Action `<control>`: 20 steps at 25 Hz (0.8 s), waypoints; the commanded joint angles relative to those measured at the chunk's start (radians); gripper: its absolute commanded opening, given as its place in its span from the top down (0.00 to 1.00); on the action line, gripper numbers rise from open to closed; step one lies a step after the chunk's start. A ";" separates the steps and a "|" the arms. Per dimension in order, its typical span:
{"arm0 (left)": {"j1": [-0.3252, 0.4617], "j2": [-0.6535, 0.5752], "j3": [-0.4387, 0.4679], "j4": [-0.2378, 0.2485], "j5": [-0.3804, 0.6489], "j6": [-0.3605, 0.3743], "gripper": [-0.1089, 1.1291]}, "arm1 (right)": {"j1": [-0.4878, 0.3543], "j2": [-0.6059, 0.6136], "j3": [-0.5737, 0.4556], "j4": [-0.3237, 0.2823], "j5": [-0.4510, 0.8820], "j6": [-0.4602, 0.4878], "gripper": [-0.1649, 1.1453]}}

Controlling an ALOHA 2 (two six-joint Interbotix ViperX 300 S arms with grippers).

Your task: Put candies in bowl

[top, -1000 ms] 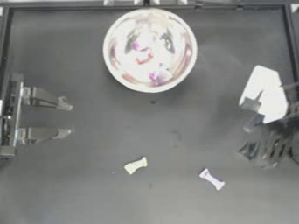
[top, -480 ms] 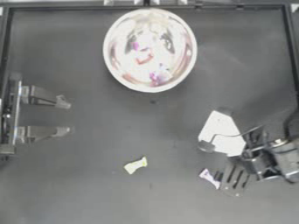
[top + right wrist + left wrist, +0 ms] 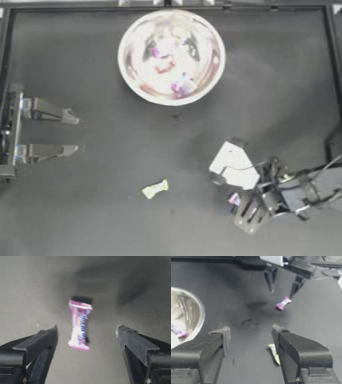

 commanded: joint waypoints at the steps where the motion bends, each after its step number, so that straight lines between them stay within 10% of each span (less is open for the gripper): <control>1: 0.000 0.003 -0.011 -0.002 -0.003 -0.002 0.20 | 0.014 0.006 0.009 0.009 -0.044 0.017 0.12; 20: 0.002 0.006 -0.012 -0.018 -0.003 -0.002 0.20 | 0.015 0.071 0.026 -0.008 -0.097 0.021 0.26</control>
